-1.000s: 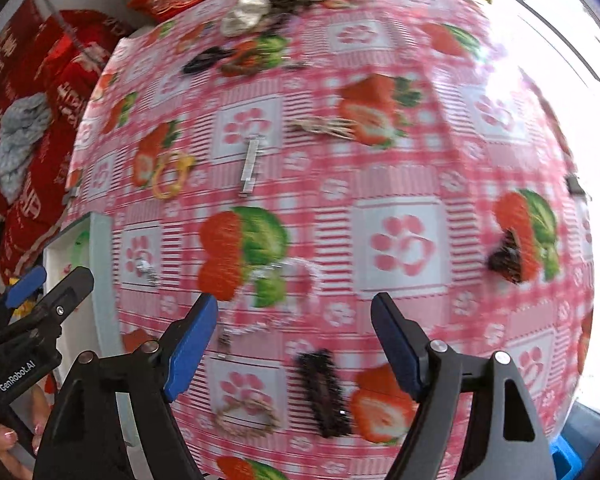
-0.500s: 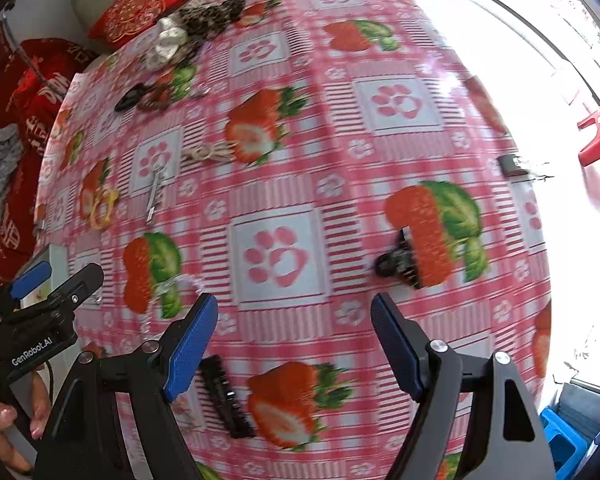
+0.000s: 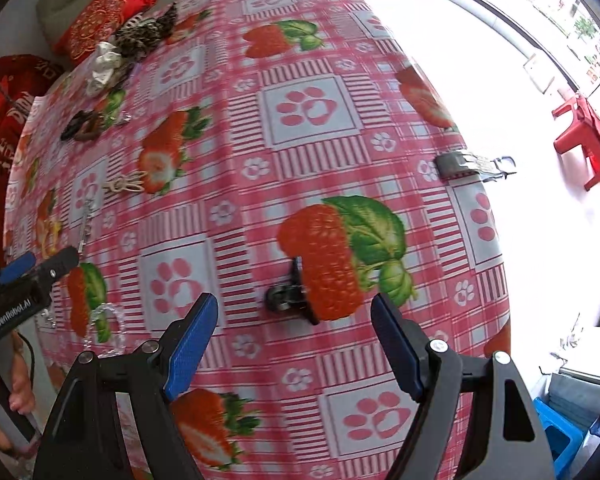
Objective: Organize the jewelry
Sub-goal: 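Move the right tool to the black claw clip while the left tool approaches the silver barrette, then grasp the black claw clip with the right tool while the left tool grasps the silver spiky barrette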
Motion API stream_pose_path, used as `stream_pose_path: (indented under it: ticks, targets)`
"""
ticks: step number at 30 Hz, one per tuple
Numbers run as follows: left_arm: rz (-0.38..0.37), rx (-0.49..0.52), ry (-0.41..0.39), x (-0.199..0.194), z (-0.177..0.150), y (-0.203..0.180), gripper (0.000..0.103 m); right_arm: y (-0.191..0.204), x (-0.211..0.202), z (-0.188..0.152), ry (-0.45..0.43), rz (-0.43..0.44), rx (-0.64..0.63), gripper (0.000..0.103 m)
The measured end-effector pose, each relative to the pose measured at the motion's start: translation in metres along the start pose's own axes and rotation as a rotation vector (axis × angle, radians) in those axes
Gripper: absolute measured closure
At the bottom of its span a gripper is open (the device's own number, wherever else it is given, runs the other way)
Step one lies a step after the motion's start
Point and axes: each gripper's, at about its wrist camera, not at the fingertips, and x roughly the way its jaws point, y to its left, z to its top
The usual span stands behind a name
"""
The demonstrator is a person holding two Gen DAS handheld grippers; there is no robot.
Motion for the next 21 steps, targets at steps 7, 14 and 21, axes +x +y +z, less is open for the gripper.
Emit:
stream_pose_path:
  ticks: [7,14,21]
  targets:
    - [0.005,0.01,0.012,0.019,0.007,-0.011,0.008,-0.005,0.018,0.002,0.02,-0.004,-0.011,0.022]
    - [-0.017,-0.013,0.009,0.027,0.013,-0.011,0.018,0.002,0.032,0.002,0.032,-0.012,-0.045,0.022]
    - [-0.045,-0.019,-0.001,0.024,0.013,-0.011,0.039,0.012,0.036,0.003,0.023,-0.048,-0.097,0.024]
